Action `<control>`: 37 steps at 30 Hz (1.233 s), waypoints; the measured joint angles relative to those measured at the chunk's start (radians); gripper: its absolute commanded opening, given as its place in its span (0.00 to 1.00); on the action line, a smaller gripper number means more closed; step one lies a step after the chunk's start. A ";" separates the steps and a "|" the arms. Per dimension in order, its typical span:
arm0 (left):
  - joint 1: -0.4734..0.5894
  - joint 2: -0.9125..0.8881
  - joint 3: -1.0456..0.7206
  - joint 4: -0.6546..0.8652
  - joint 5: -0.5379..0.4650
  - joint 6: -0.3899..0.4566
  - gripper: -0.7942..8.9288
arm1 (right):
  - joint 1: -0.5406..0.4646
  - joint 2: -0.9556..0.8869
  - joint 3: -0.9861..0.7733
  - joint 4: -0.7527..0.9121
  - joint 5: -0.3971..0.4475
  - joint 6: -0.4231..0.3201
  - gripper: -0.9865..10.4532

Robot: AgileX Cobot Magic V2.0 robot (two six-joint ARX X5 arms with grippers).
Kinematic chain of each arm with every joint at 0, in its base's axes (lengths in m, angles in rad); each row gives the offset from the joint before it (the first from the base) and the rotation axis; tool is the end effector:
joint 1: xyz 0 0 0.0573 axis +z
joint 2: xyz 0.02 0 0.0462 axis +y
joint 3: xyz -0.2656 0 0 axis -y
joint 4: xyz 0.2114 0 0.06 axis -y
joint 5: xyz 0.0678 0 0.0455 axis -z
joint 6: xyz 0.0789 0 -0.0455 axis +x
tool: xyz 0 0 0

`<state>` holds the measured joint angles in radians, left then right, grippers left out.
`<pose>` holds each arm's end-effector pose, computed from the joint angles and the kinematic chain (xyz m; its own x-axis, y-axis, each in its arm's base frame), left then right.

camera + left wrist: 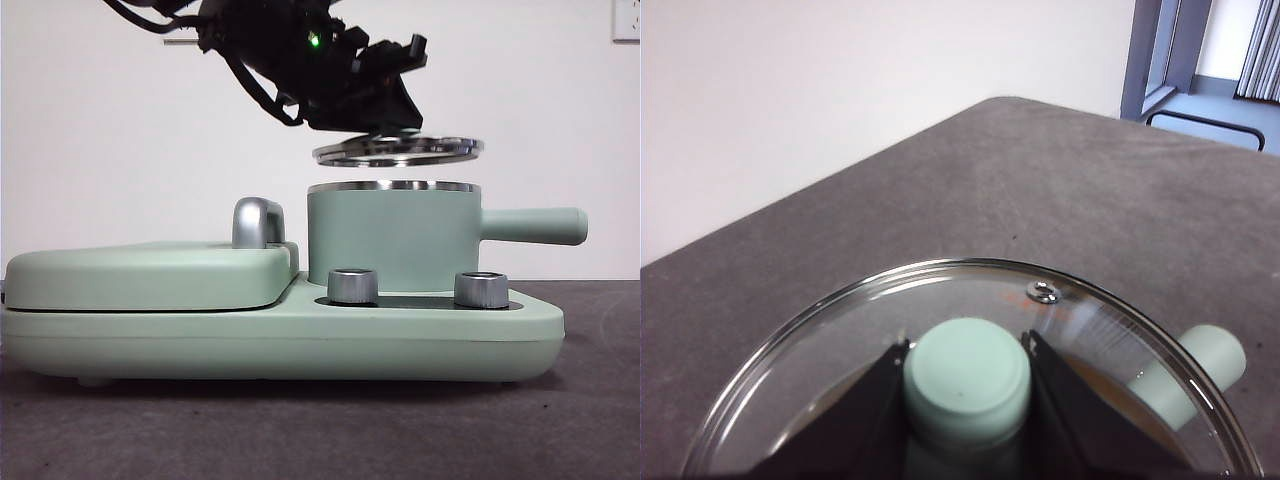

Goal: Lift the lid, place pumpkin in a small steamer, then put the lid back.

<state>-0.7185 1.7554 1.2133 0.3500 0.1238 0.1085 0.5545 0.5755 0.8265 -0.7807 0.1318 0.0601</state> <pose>0.3129 -0.2866 0.2790 0.6520 -0.7342 -0.1895 0.7557 0.6497 0.0829 0.1016 0.0507 0.2849 0.7965 0.3387 -0.5009 -0.3990 0.9169 -0.0145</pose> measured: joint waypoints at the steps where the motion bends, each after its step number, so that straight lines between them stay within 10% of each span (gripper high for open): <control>1: 0.000 0.004 0.000 0.000 0.000 0.000 0.09 | 0.000 0.000 0.000 -0.006 0.000 0.000 0.37; 37: 0.000 0.023 0.002 -0.032 -0.021 -0.030 0.09 | 0.000 0.000 0.000 -0.021 0.003 0.000 0.37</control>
<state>-0.7185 1.7782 1.2148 0.3183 0.1028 0.0784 0.5545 0.5755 0.8265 -0.8013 0.1352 0.0601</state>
